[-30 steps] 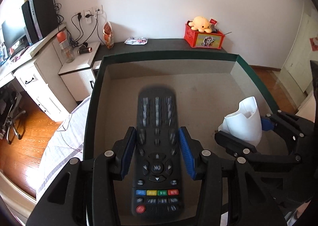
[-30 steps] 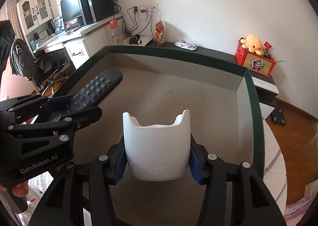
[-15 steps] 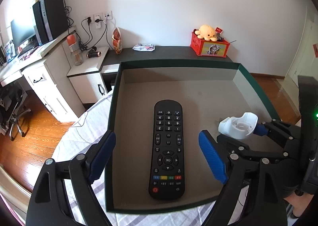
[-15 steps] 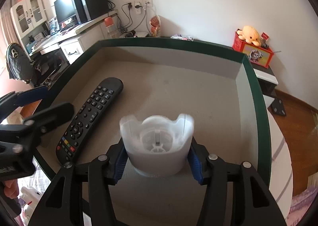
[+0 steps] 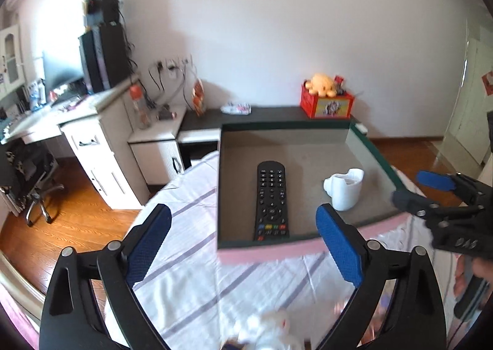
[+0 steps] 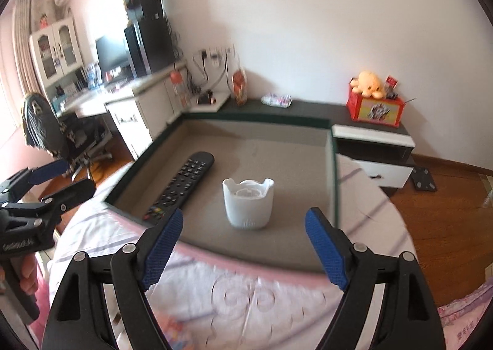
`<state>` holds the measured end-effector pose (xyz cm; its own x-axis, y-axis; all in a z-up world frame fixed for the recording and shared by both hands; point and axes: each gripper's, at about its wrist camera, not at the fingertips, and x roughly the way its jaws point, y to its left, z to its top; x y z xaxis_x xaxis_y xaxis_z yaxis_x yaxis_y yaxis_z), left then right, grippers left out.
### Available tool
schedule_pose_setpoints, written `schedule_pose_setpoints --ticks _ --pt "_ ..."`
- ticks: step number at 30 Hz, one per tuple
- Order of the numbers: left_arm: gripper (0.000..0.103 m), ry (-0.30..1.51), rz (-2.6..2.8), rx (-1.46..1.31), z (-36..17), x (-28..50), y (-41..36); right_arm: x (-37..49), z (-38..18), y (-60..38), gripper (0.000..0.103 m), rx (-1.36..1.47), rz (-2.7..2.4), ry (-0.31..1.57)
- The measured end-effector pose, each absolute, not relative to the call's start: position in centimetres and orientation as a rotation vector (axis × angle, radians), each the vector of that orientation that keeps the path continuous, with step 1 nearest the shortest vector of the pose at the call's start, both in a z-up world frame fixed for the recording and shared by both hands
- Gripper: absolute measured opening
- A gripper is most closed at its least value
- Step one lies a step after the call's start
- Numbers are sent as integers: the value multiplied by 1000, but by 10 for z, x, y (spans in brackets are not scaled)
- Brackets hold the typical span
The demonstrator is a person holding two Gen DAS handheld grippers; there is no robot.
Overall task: Organize rigid objects
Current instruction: 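Move the left tool back and grasp the pink-and-white block figure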
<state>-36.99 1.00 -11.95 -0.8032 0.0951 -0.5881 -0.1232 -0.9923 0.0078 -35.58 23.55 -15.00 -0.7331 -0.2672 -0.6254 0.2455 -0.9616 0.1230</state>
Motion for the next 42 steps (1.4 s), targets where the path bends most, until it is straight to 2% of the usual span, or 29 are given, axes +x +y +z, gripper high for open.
schedule_pose_setpoints --ticks 4,6,19,42 --pt "103 38 2927 -849 -107 -322 -3 -303 -138 242 91 884 -2714 -72" --pt "103 59 2955 -818 -105 -297 -6 -277 -136 242 103 847 -2752 -60" --pt "103 5 2978 -739 -121 -182 -26 -164 -146 244 103 750 -2876 -66" --pt "103 92 2866 -1009 -199 -204 -8 -173 -210 244 103 1018 -2821 -48"
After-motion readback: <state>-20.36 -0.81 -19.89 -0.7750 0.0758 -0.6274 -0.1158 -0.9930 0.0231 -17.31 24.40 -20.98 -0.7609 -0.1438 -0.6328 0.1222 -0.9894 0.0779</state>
